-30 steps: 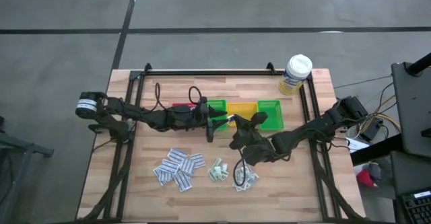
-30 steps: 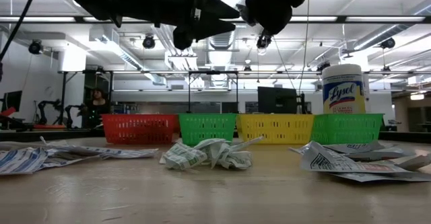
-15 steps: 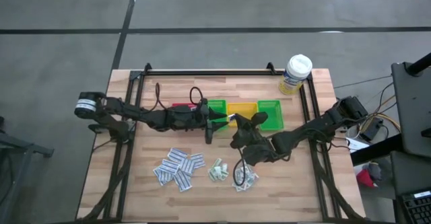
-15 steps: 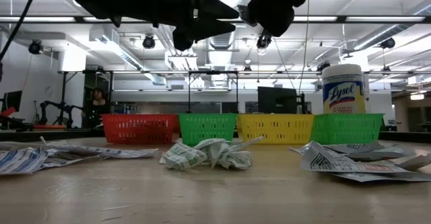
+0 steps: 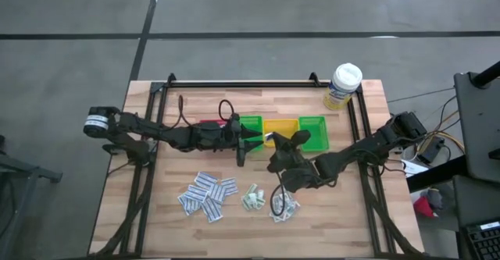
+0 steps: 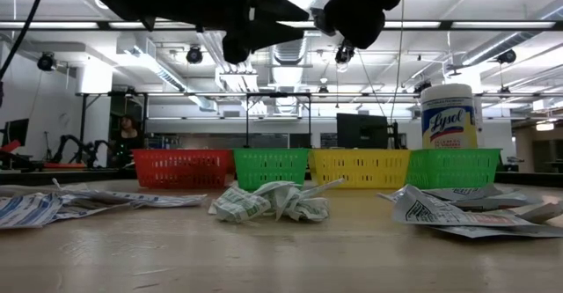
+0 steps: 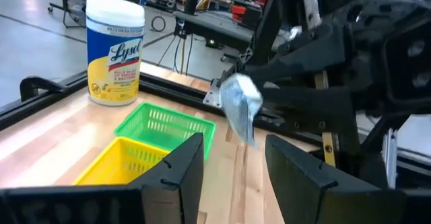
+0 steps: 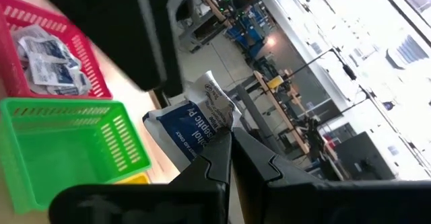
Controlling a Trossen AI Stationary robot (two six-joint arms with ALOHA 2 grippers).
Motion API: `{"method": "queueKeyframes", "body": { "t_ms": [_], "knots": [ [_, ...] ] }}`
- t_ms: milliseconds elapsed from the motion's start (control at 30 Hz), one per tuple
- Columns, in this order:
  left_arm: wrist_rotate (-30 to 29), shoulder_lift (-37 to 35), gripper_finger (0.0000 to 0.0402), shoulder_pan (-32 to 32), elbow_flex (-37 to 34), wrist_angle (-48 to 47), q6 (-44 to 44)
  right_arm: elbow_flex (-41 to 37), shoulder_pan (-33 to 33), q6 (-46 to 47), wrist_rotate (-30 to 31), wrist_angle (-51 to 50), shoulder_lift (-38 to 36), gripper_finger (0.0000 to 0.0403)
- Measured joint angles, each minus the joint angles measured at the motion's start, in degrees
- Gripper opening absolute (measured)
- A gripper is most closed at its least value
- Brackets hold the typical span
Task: Pick & Place First Aid Supplies
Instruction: Put the alcohol pad into the red basket
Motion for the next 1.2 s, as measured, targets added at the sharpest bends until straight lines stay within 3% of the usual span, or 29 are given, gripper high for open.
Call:
{"method": "queueKeyframes", "body": {
  "t_ms": [667, 833, 1000, 1200],
  "knots": [
    [1.08, 4.07, 0.0147, 0.30, 4.20, 0.20, -0.32, 0.00, 0.10, -0.21, -0.96, 1.59, -0.02, 0.0008],
    [1.31, 4.07, 0.0106, 0.64, 4.22, 0.22, -0.26, 0.00, 0.11, 0.16, -1.40, 1.68, -0.02, 0.0008],
    [2.14, 4.07, 0.0019, 0.70, 4.22, 0.11, 2.45, 0.00, 0.07, 0.46, -3.09, 2.25, -0.02, 0.0008],
    [2.67, 3.64, 0.0002, 0.79, 3.95, -1.76, 2.81, 0.00, 0.24, 0.11, -3.43, 1.93, -0.04, 0.0008]
  ]
}}
